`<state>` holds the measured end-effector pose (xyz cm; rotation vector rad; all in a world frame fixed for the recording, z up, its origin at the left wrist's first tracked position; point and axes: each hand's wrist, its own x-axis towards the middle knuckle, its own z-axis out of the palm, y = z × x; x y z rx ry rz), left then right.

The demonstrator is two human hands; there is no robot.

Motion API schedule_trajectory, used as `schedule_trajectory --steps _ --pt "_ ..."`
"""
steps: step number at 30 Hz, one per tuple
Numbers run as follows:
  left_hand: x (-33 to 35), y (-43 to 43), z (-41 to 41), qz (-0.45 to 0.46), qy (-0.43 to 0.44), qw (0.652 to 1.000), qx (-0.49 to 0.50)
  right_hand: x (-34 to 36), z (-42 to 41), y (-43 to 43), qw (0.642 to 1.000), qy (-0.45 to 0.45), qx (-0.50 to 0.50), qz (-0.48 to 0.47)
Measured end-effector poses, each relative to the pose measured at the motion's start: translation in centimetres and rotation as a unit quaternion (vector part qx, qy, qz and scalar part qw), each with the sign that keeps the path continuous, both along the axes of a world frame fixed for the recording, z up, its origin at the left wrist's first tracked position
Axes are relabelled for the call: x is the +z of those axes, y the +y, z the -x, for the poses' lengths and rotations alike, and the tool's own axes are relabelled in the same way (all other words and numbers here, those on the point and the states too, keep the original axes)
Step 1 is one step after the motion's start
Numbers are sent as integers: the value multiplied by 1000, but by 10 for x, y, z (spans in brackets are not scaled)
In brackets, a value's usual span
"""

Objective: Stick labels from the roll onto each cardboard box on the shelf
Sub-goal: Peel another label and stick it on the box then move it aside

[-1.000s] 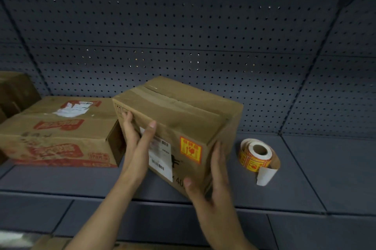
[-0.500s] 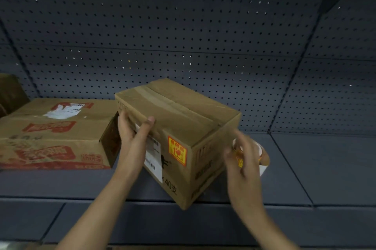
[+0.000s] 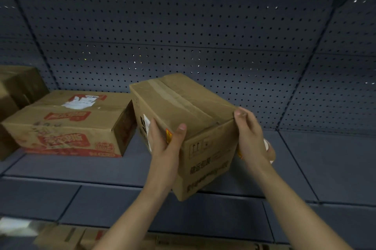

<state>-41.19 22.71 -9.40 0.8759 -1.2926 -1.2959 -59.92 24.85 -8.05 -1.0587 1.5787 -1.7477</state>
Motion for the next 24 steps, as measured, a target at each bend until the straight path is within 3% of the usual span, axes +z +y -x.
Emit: schedule_trajectory --steps 8,11,18,21,24 --pt "6 -32 -27 -28 29 995 -91 -15 -36 45 995 53 -29 85" --pt "14 -47 -36 -66 35 991 -115 -30 -47 54 993 88 -30 69" --pt "19 -83 -56 -107 -47 990 81 -42 -71 62 983 172 37 42" --pt "8 -73 -64 -58 -69 983 158 -38 -60 56 984 157 31 76" --pt "6 -37 -62 9 -66 982 178 -34 -30 39 990 112 -37 78"
